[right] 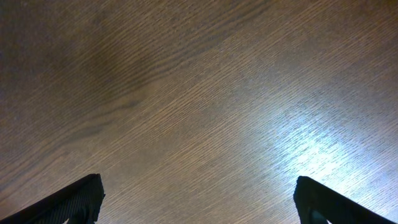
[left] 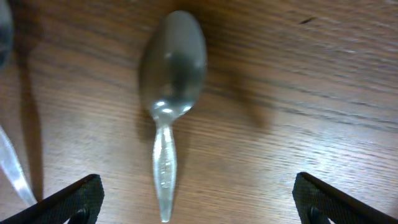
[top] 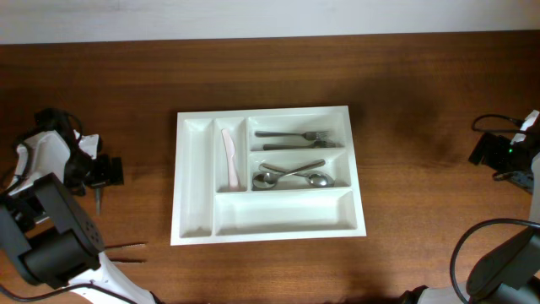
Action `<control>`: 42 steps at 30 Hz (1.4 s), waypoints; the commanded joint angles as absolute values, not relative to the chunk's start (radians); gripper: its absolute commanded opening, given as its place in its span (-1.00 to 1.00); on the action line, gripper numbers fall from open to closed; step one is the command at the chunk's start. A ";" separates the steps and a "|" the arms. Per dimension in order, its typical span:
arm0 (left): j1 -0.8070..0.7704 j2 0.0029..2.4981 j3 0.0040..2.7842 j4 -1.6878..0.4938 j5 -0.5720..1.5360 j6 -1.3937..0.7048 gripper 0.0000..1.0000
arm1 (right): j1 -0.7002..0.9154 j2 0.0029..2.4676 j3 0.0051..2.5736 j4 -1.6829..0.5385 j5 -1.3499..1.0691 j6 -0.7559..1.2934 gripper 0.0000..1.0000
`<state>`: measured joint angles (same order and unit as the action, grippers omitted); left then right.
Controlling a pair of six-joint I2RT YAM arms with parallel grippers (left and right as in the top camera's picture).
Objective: Pack container
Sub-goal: 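Lower the left gripper over a metal spoon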
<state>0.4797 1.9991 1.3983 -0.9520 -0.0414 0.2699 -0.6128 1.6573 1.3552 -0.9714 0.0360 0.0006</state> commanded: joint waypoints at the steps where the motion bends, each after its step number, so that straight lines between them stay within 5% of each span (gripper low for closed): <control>1: 0.512 1.982 1.390 -0.950 -0.047 0.286 0.99 | -0.616 1.663 1.356 -0.971 0.037 0.008 0.98; 42: 0.520 2.050 1.378 -0.883 0.009 0.354 0.99 | -0.616 1.663 1.356 -0.971 0.037 0.008 0.98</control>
<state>0.5175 2.0388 1.3903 -0.8902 -0.0101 0.3378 -0.6132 1.6573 1.3552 -0.9714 0.0360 0.0010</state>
